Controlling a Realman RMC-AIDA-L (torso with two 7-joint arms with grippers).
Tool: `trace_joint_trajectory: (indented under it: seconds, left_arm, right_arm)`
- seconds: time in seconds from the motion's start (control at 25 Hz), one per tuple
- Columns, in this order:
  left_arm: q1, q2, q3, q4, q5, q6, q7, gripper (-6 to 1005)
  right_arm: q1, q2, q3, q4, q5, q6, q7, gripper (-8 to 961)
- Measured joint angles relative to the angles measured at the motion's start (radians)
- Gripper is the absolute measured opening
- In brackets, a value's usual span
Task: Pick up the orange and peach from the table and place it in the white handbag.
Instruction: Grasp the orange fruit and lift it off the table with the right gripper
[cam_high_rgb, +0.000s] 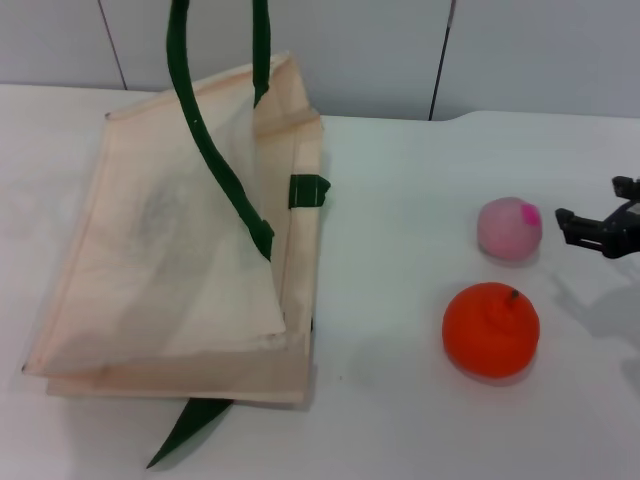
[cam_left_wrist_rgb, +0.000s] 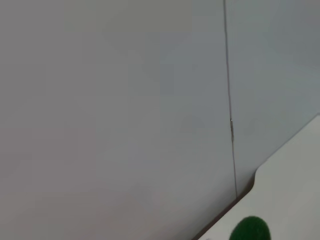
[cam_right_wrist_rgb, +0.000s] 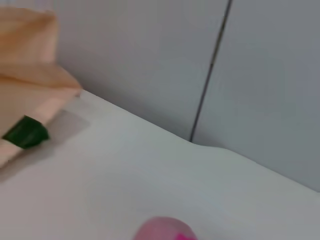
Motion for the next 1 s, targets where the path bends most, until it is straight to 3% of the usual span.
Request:
trace_joint_trajectory:
  seconds: [0.44,1.0]
  left_arm:
    - [0.002,0.004,-0.009,0.006,-0.079,-0.046,0.121,123]
    - [0.009,0.01,-0.022,0.018,-0.061,-0.057,0.126,123]
  right_arm:
    - [-0.003,0.0,0.004,-0.062,0.0,-0.11,0.011,802]
    - [0.016,0.0,0.049,-0.194,0.079,-0.447,0.041,803]
